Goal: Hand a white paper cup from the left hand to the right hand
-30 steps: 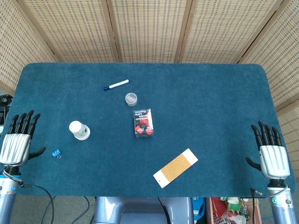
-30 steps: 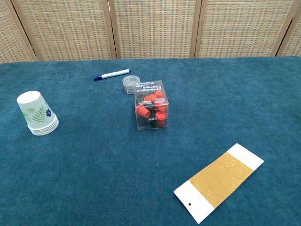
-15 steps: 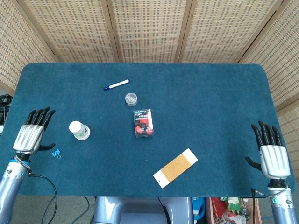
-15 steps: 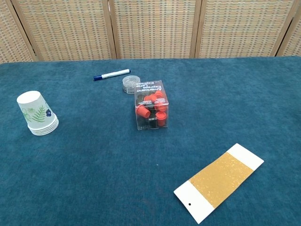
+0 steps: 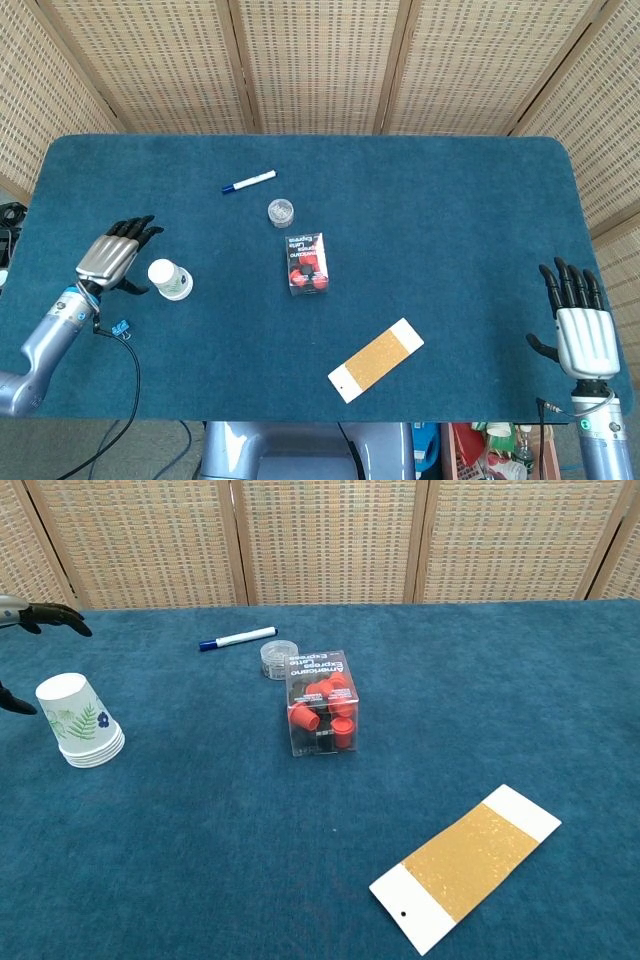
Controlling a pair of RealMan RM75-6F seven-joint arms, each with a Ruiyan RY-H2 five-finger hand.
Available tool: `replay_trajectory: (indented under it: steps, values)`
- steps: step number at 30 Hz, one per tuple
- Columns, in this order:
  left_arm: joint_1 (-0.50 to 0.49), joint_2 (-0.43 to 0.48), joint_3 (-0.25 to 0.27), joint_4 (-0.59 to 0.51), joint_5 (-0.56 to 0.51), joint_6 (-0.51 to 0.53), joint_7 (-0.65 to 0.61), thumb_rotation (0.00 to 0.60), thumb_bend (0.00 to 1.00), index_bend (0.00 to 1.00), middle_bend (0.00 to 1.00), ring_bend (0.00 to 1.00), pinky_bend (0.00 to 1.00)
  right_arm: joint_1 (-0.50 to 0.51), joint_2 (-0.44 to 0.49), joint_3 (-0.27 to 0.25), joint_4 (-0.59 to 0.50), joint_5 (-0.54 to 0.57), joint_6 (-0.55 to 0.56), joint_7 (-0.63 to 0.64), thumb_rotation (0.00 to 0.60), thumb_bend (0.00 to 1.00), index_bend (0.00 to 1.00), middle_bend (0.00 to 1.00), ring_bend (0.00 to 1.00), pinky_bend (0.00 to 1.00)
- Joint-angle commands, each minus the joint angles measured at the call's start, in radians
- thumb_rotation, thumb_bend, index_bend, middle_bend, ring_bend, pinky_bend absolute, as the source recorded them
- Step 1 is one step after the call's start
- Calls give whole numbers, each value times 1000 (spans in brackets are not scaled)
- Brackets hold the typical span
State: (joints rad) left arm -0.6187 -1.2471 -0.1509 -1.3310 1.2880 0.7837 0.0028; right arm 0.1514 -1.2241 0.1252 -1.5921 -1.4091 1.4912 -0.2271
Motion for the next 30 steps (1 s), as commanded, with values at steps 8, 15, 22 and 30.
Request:
replay_trajectory:
  steps: [8,15,22,30]
  values:
    - [-34,-70,23,87,115,58,-64,600,56,341,315,352,377,1,-5,4,5,8,-6,-3,600,0,0,0,0,0]
    - [-50,-70,45,96,137,49,-47,600,57,373,339,372,395,2,-4,9,5,19,-13,0,600,0,0,0,0,0]
    - [-66,-93,56,105,126,26,-21,600,56,414,377,403,423,3,-5,11,8,23,-21,4,600,0,0,0,0,0]
    - [-68,-106,65,112,124,37,-8,600,57,544,497,504,514,2,-3,13,8,25,-23,12,600,0,0,0,0,0]
